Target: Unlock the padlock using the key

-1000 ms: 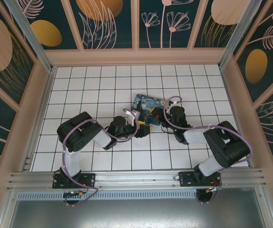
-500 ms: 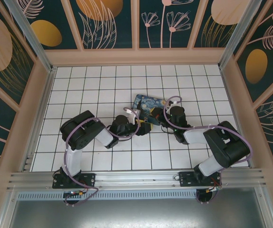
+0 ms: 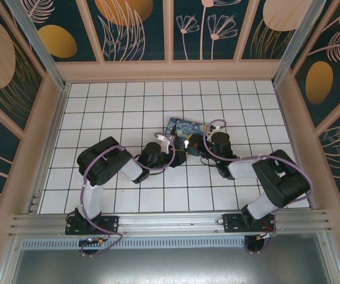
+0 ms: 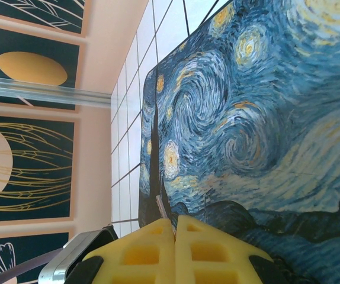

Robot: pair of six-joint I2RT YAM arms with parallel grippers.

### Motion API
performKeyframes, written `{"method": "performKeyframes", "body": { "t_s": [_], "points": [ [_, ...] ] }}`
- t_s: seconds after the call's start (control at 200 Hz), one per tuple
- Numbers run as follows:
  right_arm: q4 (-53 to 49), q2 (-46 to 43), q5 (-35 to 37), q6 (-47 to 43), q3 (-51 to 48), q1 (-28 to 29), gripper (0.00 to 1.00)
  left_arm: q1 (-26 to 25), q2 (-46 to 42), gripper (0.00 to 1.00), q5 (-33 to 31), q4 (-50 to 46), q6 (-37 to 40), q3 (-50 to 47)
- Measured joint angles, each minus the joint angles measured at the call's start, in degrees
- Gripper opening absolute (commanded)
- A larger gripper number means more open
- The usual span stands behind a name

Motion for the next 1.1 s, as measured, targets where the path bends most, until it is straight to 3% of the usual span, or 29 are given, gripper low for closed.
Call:
{"method": "performKeyframes", "body": {
  "t_s": [0.205,0.39,0.601,0.766,1.096],
  "points": [
    [0.26,0.17,0.02,0.0,0.0,0.0,0.0,0.11,0.63,0.32,-0.55,-0.66,-0.15,0.61],
    [0.39,0.22,0.02,0.02,0.02,0.0,0.0,0.2,1.4,0.28,-0.66,-0.9,-0.15,1.31],
    [0.11,0.26,-0.15,0.02,0.31,0.0,0.0,0.31,1.79,0.16,-0.87,-0.61,-0.26,1.51],
    [-2.97,-0.22,-1.05,-0.35,2.6,0.0,0.0,0.31,1.81,0.0,-0.74,-0.24,-1.4,1.53],
    [-10.32,-16.24,-1.14,-3.82,3.3,0.0,0.0,1.62,-0.44,0.0,1.57,-1.55,-5.68,0.24]
  ]
}}
